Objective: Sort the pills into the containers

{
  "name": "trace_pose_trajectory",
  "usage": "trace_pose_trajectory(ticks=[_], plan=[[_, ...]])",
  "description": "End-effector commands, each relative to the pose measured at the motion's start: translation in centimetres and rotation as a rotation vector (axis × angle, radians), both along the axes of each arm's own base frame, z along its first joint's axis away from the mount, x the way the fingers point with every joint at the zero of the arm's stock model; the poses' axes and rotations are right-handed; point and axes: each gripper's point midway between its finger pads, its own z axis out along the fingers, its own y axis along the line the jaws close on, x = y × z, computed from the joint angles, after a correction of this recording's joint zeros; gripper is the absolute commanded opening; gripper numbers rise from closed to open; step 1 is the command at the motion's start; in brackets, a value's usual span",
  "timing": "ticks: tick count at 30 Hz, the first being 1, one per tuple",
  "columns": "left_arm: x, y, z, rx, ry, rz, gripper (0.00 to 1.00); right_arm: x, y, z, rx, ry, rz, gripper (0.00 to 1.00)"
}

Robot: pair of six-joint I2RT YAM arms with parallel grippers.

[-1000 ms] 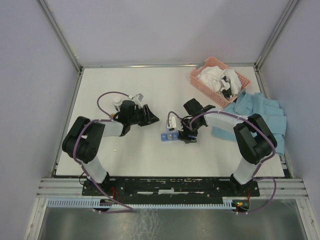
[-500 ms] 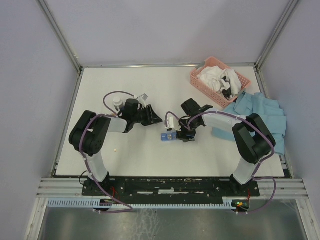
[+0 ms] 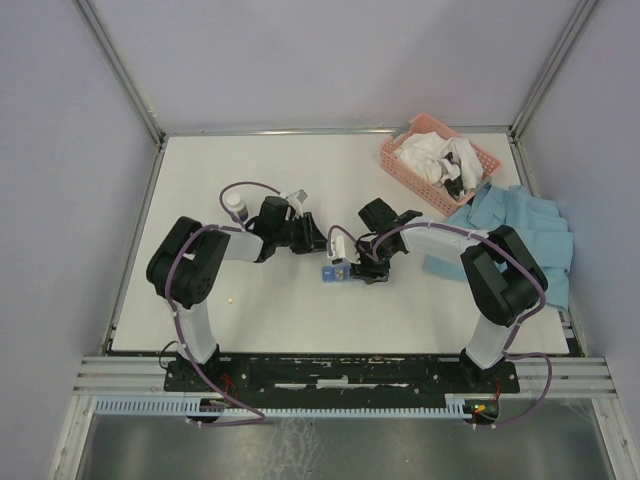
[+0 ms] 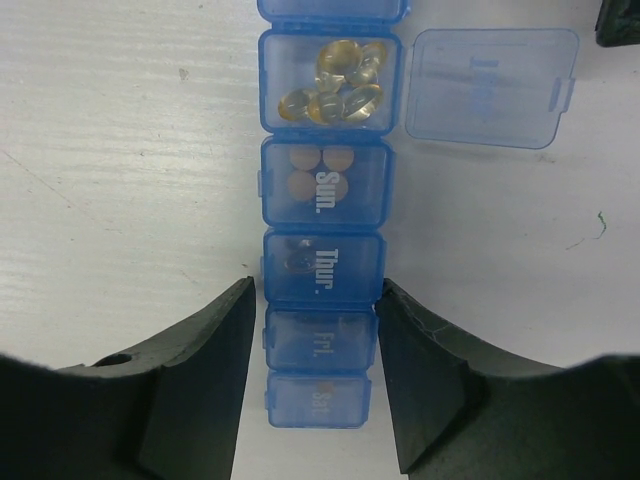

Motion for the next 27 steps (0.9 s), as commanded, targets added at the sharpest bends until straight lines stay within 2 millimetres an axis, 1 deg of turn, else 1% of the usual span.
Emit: trace_pose_trajectory(ticks=[1,6,11,15,18,20,23,27], plan=[[0.6,-0.8,0.8,-0.010,-0.023,-0.029,0.35,0.8,0.9,0.8,0.008,-0.021,0.003,0.58],[0.3,-1.3,0.8,-0.010,-0.023,-0.051,0.32,0.8,0.8,0.8,0.007,-0.019,0.003,0.57],[0.3,-1.6,0.7,-0.005,-0.021,-0.062,0.31,0.7,0.9,0.7,0.001,-0.016,0.007,0.54],[-0.4,-2.4,1.0,-0.018,-0.022,-0.096,0.31,0.7,0.8,0.7,-0.001,-0.015,0.006,0.54],[-1.2,-2.8,1.7,-0.037,-0.030,-0.121,0.27,0.8,0.8,0.7,-0.006,-0.016,0.004,0.53],[-1.7,-3.0,2.5,-0.061,-0.043,-0.132,0.25,0.8,0.8,0.6,-0.007,-0.015,0.002,0.53],[-2.4,-3.1,3.7,-0.078,-0.067,-0.142,0.25,0.8,0.8,0.6,-0.009,-0.014,0.001,0.52],[-3.2,-3.0,4.4,-0.083,-0.077,-0.152,0.25,0.9,0.7,0.6,-0.012,-0.012,-0.004,0.52]])
